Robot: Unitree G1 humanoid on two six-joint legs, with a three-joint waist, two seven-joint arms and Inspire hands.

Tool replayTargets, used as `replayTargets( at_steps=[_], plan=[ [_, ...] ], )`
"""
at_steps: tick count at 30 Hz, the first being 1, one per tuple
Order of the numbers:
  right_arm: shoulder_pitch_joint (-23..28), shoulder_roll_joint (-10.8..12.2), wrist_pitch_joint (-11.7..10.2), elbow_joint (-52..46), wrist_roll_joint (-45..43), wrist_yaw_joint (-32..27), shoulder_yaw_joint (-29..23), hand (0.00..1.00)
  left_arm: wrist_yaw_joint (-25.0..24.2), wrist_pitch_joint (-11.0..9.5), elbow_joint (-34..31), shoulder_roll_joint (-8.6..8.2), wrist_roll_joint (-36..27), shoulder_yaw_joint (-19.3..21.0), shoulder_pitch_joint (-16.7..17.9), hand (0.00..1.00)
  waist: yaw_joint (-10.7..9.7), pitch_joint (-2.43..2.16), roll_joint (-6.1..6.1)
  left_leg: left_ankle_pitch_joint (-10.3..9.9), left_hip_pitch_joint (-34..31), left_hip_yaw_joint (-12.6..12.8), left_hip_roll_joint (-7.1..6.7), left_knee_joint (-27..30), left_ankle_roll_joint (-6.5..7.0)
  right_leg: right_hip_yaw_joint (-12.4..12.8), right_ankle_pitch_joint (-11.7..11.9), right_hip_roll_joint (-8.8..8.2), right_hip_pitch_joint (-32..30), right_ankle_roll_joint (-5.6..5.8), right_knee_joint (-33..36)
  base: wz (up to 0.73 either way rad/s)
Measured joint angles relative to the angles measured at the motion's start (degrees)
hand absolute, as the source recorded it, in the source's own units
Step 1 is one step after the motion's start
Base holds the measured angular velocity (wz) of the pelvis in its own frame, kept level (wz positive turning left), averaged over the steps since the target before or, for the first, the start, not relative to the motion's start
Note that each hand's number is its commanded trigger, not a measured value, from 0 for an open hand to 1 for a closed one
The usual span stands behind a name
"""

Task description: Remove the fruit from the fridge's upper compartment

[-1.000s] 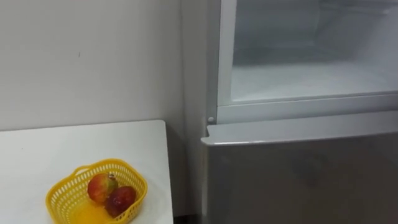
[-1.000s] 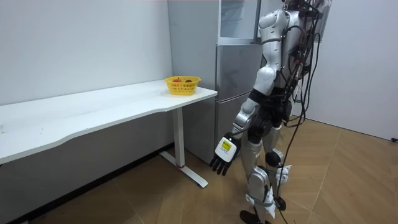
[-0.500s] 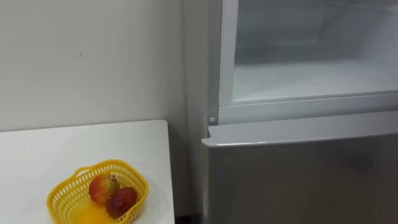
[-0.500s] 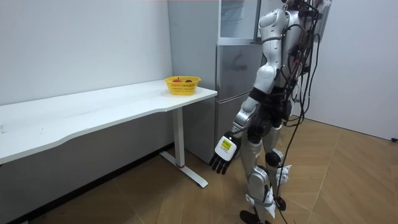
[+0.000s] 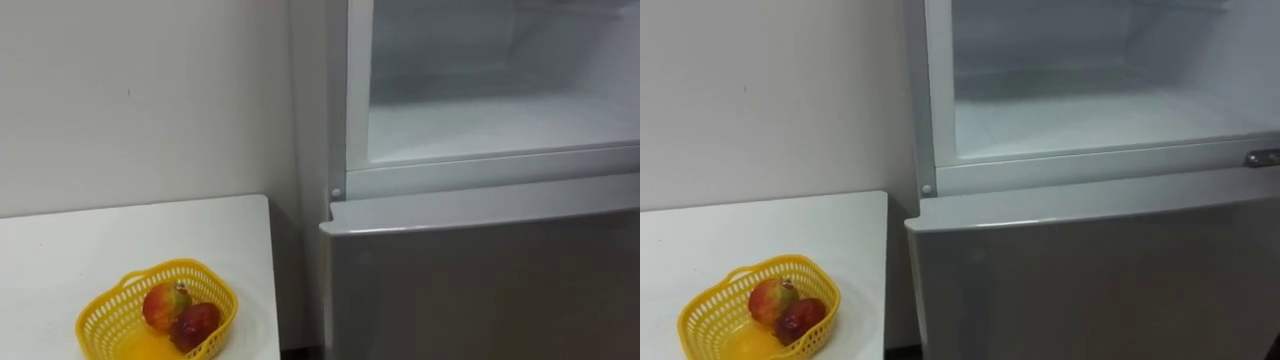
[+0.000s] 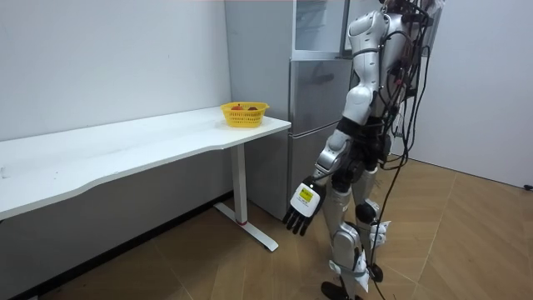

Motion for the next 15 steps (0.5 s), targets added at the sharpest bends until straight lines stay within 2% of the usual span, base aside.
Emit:
replayTargets(
  at_steps=[4,11,15],
  plan=[
    [0.3,0.0,0.0,-1.6,0.0,0.0,-0.3,0.00,0.0,0.0,0.0,0.01,0.0,0.0,0.4,0.00,-0.6,0.00,-0.10,0.0,0.0,0.0,0.00,0.0,0.00,-0.1,0.0,-0.01,0.1,0.00,0.0,0.00],
    [2.2,0.0,0.0,-1.8,-0.7,-0.1,-0.4,0.00,0.0,-0.1,1.0,0.17,0.0,0.1,0.4,0.00,-1.4,-0.04,-1.28,0.0,0.9,0.2,0.05,-0.1,-0.01,0.2,0.0,0.08,0.7,0.00,-0.2,-0.03],
    [2.2,0.0,0.7,-1.8,-1.5,-0.7,-0.6,0.00,0.0,-0.1,1.1,0.35,0.0,0.1,0.4,0.00,-1.5,-0.05,-1.42,0.0,0.9,0.3,0.07,-0.2,-0.01,0.2,0.0,0.09,0.7,0.00,-0.2,0.00]
  ],
)
